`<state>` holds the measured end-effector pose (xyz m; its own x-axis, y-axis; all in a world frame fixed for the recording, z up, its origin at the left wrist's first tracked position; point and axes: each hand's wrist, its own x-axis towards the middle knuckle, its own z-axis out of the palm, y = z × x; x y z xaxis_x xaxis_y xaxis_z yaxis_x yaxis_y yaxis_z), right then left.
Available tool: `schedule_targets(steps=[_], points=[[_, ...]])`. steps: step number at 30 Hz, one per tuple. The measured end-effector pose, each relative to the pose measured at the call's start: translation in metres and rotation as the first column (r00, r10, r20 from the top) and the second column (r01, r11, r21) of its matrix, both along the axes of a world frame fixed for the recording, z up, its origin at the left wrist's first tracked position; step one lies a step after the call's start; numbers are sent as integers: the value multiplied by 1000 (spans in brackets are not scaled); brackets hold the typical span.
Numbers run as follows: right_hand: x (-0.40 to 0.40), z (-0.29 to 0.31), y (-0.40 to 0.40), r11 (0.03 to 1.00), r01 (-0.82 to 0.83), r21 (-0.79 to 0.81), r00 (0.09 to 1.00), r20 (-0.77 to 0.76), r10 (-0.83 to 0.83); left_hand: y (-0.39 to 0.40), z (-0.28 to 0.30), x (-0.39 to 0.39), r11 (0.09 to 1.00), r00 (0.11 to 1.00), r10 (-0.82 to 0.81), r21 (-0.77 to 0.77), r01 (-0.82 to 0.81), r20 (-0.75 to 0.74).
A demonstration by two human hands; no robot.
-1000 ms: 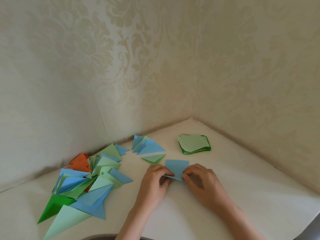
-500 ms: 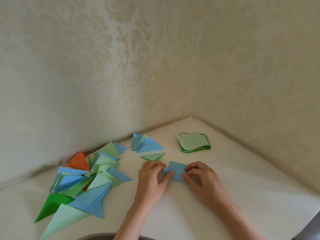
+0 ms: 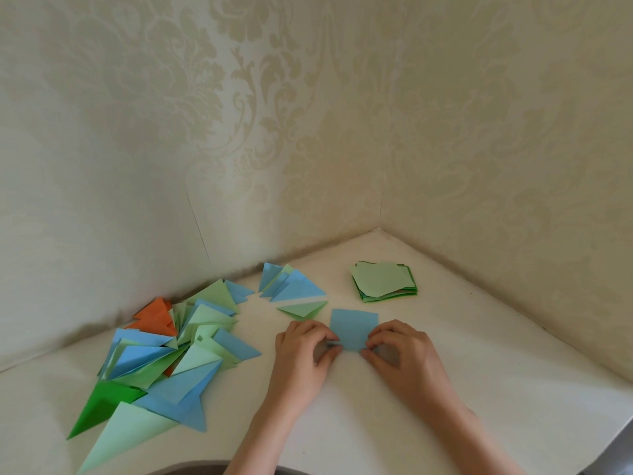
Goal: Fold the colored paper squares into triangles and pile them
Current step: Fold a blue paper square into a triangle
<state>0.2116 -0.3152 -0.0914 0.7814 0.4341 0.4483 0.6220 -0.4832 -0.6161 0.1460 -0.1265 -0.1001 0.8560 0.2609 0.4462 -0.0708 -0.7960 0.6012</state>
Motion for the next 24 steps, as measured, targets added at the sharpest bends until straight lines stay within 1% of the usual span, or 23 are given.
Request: schedule_targets(steps=[6,10,14,19,21,24], points=[[-3,2,2,999,45,-24,999,16,-44,-5,3,1,999,999,45,21,-45,-9],[-1,0,4,992,113,-60,993,25,-112,-7,5,6,993,994,109,43,-108,-8],[-1,0,9,979,166,-116,984,87,-156,-12,5,8,988,991,134,78,-134,9],[-2,1,13,961,215,-173,970,151,-190,-13,7,9,984,989,144,110,-139,-35],[-2,2,13,963,210,-170,975,105,-194,-12,6,9,986,989,141,99,-136,-52],[-1,4,12,972,187,-145,981,-18,-192,-11,7,9,991,989,131,46,-128,-65]])
